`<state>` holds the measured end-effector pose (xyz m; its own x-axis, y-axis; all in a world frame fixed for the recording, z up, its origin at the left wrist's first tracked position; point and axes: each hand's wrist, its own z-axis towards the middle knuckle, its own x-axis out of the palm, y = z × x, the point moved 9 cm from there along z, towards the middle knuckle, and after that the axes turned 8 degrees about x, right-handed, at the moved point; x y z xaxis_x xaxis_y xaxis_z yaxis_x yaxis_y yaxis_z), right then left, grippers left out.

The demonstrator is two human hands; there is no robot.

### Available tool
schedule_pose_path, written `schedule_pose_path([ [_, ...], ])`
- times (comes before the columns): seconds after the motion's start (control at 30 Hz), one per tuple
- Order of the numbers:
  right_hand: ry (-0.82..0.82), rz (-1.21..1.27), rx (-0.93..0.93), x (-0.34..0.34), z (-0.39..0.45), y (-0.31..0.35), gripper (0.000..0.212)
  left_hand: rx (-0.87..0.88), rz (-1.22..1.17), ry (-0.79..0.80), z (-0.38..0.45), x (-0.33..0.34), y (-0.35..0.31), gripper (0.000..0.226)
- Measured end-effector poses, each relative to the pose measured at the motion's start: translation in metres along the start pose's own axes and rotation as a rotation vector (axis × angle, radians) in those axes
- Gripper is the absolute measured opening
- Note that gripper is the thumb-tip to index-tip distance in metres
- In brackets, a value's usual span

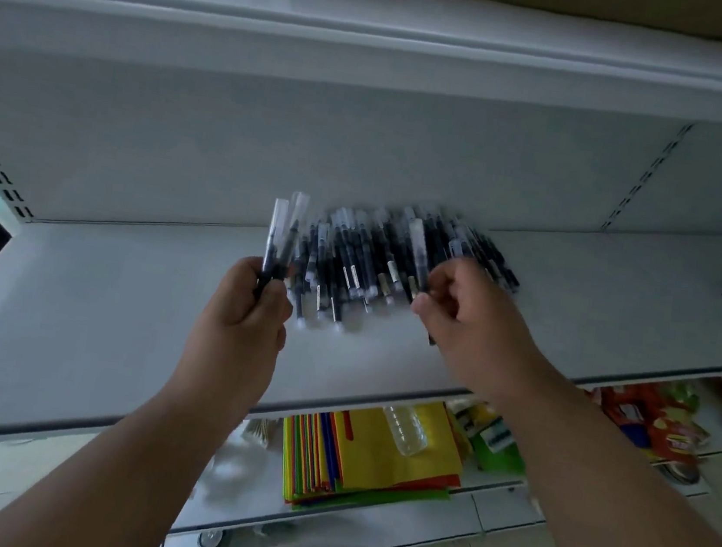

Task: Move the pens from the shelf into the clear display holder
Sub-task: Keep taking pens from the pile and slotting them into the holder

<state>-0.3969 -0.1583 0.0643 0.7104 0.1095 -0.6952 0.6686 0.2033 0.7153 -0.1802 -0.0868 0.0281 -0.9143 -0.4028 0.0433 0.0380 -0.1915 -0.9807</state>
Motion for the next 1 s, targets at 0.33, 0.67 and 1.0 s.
schedule_pose_path([
  [0.33,-0.283,0.435,0.003,-0.117,-0.053,-0.050,0.019,-0.072,0.169,0.293,-0.037,0.125,0.013,0.032],
  [0.67,-0.505,0.201,0.103,-0.282,-0.136,-0.179,0.011,0.046,0.431,0.399,-0.116,0.331,-0.005,0.034],
  [1.0,-0.546,0.177,0.153,-0.415,-0.161,-0.311,0.004,0.049,0.386,0.467,-0.170,0.519,-0.011,0.029],
])
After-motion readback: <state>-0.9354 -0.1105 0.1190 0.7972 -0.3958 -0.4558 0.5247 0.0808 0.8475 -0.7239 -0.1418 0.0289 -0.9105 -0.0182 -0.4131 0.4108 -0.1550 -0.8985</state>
